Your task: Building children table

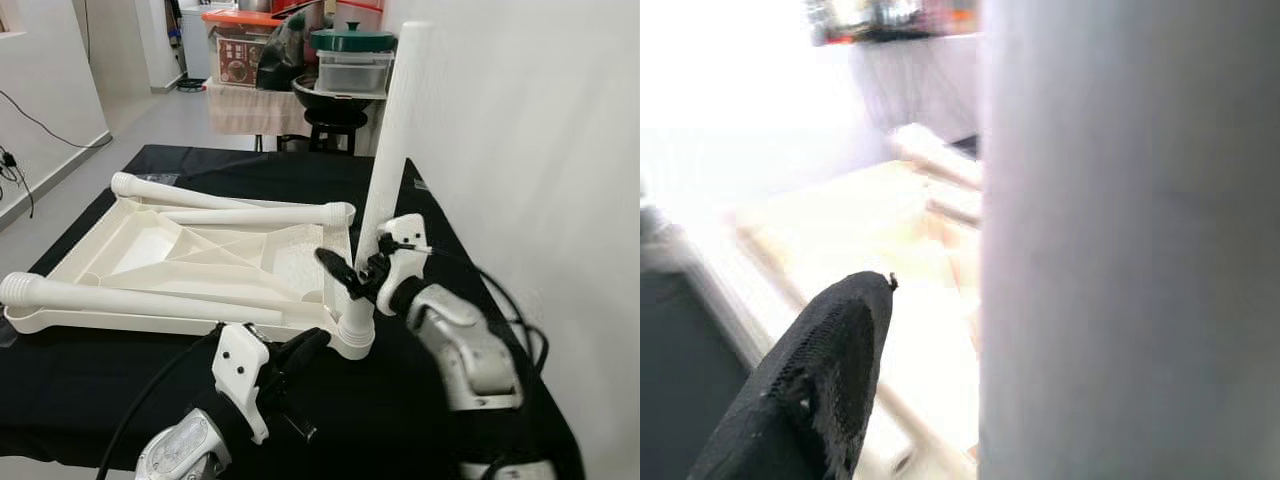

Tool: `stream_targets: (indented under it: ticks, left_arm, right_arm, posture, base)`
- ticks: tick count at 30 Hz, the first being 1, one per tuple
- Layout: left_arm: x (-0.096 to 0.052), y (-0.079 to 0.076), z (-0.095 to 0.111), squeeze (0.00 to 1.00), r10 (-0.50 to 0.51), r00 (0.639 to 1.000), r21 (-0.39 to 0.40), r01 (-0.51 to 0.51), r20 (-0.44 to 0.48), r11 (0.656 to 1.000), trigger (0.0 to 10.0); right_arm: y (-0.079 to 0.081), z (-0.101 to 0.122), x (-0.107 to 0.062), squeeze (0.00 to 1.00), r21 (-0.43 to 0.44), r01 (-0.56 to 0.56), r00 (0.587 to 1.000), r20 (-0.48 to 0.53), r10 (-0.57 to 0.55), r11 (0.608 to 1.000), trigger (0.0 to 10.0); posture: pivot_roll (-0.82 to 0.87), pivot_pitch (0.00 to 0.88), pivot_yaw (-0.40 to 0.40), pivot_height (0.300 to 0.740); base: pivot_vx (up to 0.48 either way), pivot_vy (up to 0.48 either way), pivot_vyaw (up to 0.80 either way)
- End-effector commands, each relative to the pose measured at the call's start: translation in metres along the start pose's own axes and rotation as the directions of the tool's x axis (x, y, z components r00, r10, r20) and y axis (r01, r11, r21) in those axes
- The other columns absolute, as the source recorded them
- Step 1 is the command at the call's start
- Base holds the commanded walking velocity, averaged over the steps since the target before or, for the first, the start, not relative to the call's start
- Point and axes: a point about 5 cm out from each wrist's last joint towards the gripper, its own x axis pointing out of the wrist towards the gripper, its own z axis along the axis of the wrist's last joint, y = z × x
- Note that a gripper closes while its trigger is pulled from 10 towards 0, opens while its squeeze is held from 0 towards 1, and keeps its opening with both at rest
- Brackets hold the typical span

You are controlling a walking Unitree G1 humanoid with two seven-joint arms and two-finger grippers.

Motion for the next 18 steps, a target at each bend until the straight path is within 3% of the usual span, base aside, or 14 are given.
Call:
stream_targets:
  ticks: [1,12,13,14,15,18]
  left_arm:
    - [-0.004,0.000,-0.001,0.00,0.026,1.000,0.014,-0.026,-0.006,1.000,10.0]
    - [-0.023,0.007,0.000,0.00,0.143,0.990,0.078,-0.141,-0.016,0.987,10.0]
    - [-0.028,0.009,-0.001,0.00,0.170,0.985,0.080,-0.168,-0.015,0.982,10.0]
    - [-0.028,0.009,-0.001,0.00,0.170,0.985,0.080,-0.168,-0.015,0.982,10.0]
    - [-0.029,0.009,-0.001,0.00,0.175,0.984,0.083,-0.174,-0.012,0.981,10.0]
    - [-0.029,0.009,-0.001,0.00,0.180,0.984,0.086,-0.178,-0.006,0.980,10.0]
  right_arm:
    - [-0.007,-0.002,0.001,0.00,-0.031,-0.142,0.989,-0.042,0.141,0.989,10.0]
    - [-0.045,0.005,-0.013,0.00,-0.014,-0.226,0.970,-0.090,0.224,0.974,10.0]
    - [-0.053,0.003,-0.015,0.00,-0.002,-0.230,0.968,-0.106,0.228,0.973,5.5]
    - [-0.053,0.003,-0.015,0.00,-0.002,-0.230,0.968,-0.106,0.228,0.973,5.5]
    - [-0.057,0.002,-0.015,0.00,0.007,-0.206,0.972,-0.113,0.206,0.978,0.0]
    - [-0.062,0.000,-0.016,0.00,0.007,-0.182,0.976,-0.122,0.181,0.983,0.0]
  posture:
    - [0.01,0.000,-0.098,0.740]
    - [0.02,0.000,-0.094,0.740]
    - [0.02,0.000,-0.093,0.740]
    - [0.02,0.000,-0.093,0.740]
    - [0.03,0.000,-0.099,0.740]
    - [0.03,0.000,-0.099,0.740]
  base:
    - [0.000,0.000,0.00]
    - [0.000,0.000,0.00]
    - [0.000,0.000,0.00]
    - [0.000,0.000,0.00]
    - [0.000,0.000,0.00]
    - [0.000,0.000,0.00]
